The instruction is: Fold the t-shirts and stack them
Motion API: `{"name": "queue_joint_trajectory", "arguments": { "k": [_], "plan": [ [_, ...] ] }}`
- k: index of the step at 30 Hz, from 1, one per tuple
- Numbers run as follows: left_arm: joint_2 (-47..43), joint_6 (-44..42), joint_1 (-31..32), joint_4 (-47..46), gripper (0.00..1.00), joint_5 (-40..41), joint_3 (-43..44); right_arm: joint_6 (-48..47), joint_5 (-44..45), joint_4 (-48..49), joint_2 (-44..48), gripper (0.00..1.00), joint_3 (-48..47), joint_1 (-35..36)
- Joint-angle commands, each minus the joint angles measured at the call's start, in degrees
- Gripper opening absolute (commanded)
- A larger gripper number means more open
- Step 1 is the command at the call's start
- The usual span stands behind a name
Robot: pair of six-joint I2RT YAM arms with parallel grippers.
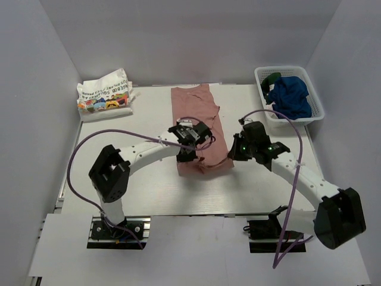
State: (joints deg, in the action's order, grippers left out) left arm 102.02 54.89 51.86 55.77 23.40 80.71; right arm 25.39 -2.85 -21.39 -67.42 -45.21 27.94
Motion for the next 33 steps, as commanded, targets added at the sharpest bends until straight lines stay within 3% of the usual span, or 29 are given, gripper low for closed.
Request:
{"name": "queue_joint_trajectory", "arguments": {
  "k": [1,12,25,27,28,31,32,33],
  "plan": [
    [2.83,-1.81,-3.07,2.59,0.00,4.90,7.35,-2.01,2.41,4.69,-5.07,0.00,-6.02,0.18],
    [9.86,-12.79,-11.68,-2.42,0.00,1.21,16.67,-4.29,8.39,5.74,-20.63,0.00,-20.52,-0.26],
    [16.72,-15.52,-16.88,-6.28,0.00,-0.19,22.65,-4.73,7.69,6.09,-37.96,0.00,-34.66,-2.10],
    [18.21,-15.52,-17.40,-6.89,0.10,-0.81,22.65,-4.65,7.60,6.01,-40.85,0.00,-35.99,-2.63],
    [18.74,-15.52,-18.53,-7.51,0.22,-0.81,23.87,-4.56,7.08,6.62,-41.65,0.00,-36.70,-2.98],
    [22.85,-15.52,-21.08,-7.52,0.45,-0.81,27.56,-3.68,6.90,5.93,-46.74,0.17,-43.88,-4.65],
    [24.44,-16.04,-21.88,-6.73,0.73,-0.81,32.36,-3.42,6.29,5.22,-49.28,0.40,-48.26,-5.26],
    [26.20,-16.05,-22.67,-5.51,0.75,-0.81,35.71,-3.15,6.28,3.56,-51.65,0.60,-52.74,-5.44]
  ]
}}
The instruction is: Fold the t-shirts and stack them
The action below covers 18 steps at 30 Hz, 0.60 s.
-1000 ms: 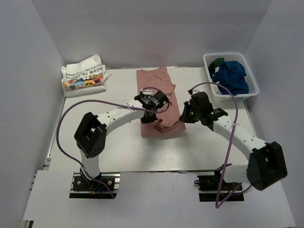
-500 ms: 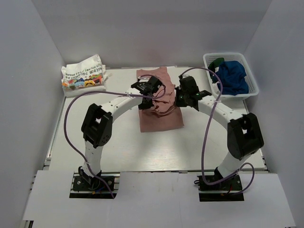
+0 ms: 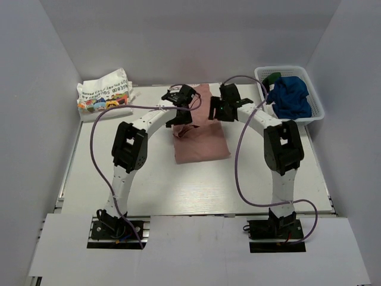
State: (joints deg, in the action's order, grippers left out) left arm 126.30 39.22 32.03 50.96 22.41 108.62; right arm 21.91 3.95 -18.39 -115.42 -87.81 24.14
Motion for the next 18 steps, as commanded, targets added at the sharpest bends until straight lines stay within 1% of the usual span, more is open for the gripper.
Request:
{"name": "queue_joint_trajectory", "arguments": {
  "k": [1,2,3,4,5,6,7,8,9,10,11,12,13,14,15,16,17,18],
  "plan": [
    [3.59,-0.37,-3.46,2.71,0.80,0.17,15.15,0.06,-1.04,-1.19,-4.63,0.90,-12.19,-2.51],
    [6.13,-2.03,-4.51,4.39,0.84,0.17,18.44,0.15,-1.91,-2.34,-5.86,0.90,-15.52,-2.78],
    [6.15,-2.04,-4.52,5.37,0.86,0.17,20.65,-0.11,-2.27,-3.05,-5.87,0.90,-16.24,-2.87],
    [6.15,-3.00,-5.04,5.38,0.86,0.17,20.32,-0.98,-2.71,-2.79,-4.83,0.90,-15.64,-2.87],
    [4.58,-4.58,-5.05,3.03,0.89,0.17,18.49,-1.08,-3.32,-2.53,-3.77,0.90,-14.68,-2.78],
    [0.48,-4.59,-5.05,1.53,0.91,0.17,15.77,-1.69,-5.16,-0.87,0.15,0.90,-9.01,-2.78],
    [-2.00,-5.29,-5.05,-0.23,0.95,0.17,8.61,-1.96,-6.65,1.67,1.84,0.90,-6.43,-2.70],
    [-4.46,-5.30,-5.05,-3.20,0.99,-1.13,4.97,-2.13,-7.54,2.82,3.43,0.90,-4.15,-2.78],
    [-6.83,-5.30,-5.05,-4.28,0.99,-1.84,1.37,-2.31,-9.11,4.66,4.83,0.90,3.10,-2.61],
    [-11.56,-5.30,-5.05,-5.42,0.99,-2.63,-5.63,-2.66,-10.70,6.33,9.46,0.90,5.43,-2.78],
    [-13.86,-5.30,-4.27,-6.22,0.99,-3.16,-8.83,-2.84,-11.58,6.70,10.81,0.90,9.29,-2.52],
    [-15.89,-5.30,-3.65,-7.62,0.99,-3.17,-11.73,-5.10,-17.51,7.66,13.09,0.90,10.89,-2.26],
    [-17.82,-4.25,-3.64,-7.63,0.99,-2.64,-16.29,-5.99,-19.83,8.45,14.68,0.90,14.47,-1.91],
    [-21.24,-3.02,-3.64,-6.24,0.99,-2.03,-18.16,-6.87,-21.94,8.72,15.65,0.90,15.38,-0.77],
    [-23.01,-1.97,-3.64,-4.40,0.99,-2.02,-19.92,-8.19,-28.92,9.07,15.83,0.90,16.00,-0.33],
    [-25.12,0.74,-4.43,-3.59,0.99,-1.15,-24.29,-8.55,-30.39,9.51,15.66,0.90,17.31,0.37],
    [-27.31,1.72,-4.43,-2.98,0.99,-0.54,-26.68,-9.07,-31.71,10.04,15.14,0.90,17.58,1.77],
    [-32.03,2.69,-4.43,-2.97,0.99,0.08,-29.05,-9.51,-33.63,10.48,14.78,0.90,17.76,3.44]
  ]
}}
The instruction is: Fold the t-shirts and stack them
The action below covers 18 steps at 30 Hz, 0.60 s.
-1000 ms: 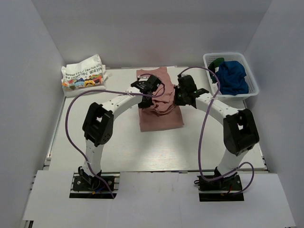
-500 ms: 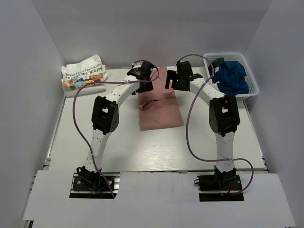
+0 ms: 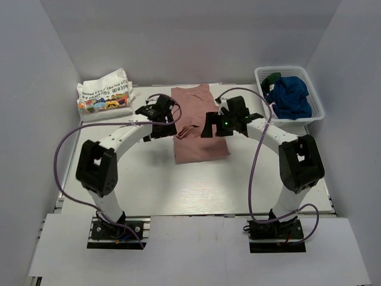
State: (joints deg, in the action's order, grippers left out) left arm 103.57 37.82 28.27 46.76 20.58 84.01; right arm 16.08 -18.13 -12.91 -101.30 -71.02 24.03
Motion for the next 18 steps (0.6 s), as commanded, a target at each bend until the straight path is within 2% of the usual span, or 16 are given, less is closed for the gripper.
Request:
{"name": "queue_joint_trajectory", "arguments": {
  "k": [1,6,9,12,16,18],
  "plan": [
    [-11.79,6.28,-0.67,2.10,0.99,2.97,-9.34,-4.29,-12.01,5.69,0.23,0.90,0.71,5.04],
    [-23.22,10.25,-0.67,4.56,0.99,1.22,-21.14,-3.86,-11.93,7.45,-7.85,0.90,-5.07,9.09],
    [-27.10,11.48,-0.67,6.24,0.99,1.22,-23.70,-3.60,-12.02,8.25,-14.26,0.90,-10.09,10.24],
    [-28.50,11.48,-0.67,7.64,0.99,1.22,-24.24,-1.93,-12.01,9.65,-19.11,0.90,-16.06,10.86],
    [-28.34,10.87,-0.67,8.17,0.99,1.75,-23.72,1.84,-6.40,19.89,-23.06,0.90,-23.35,10.51],
    [-27.73,10.87,-0.67,8.17,0.99,1.75,-22.92,5.02,-4.20,21.69,-26.92,0.90,-29.40,9.98]
  ]
}}
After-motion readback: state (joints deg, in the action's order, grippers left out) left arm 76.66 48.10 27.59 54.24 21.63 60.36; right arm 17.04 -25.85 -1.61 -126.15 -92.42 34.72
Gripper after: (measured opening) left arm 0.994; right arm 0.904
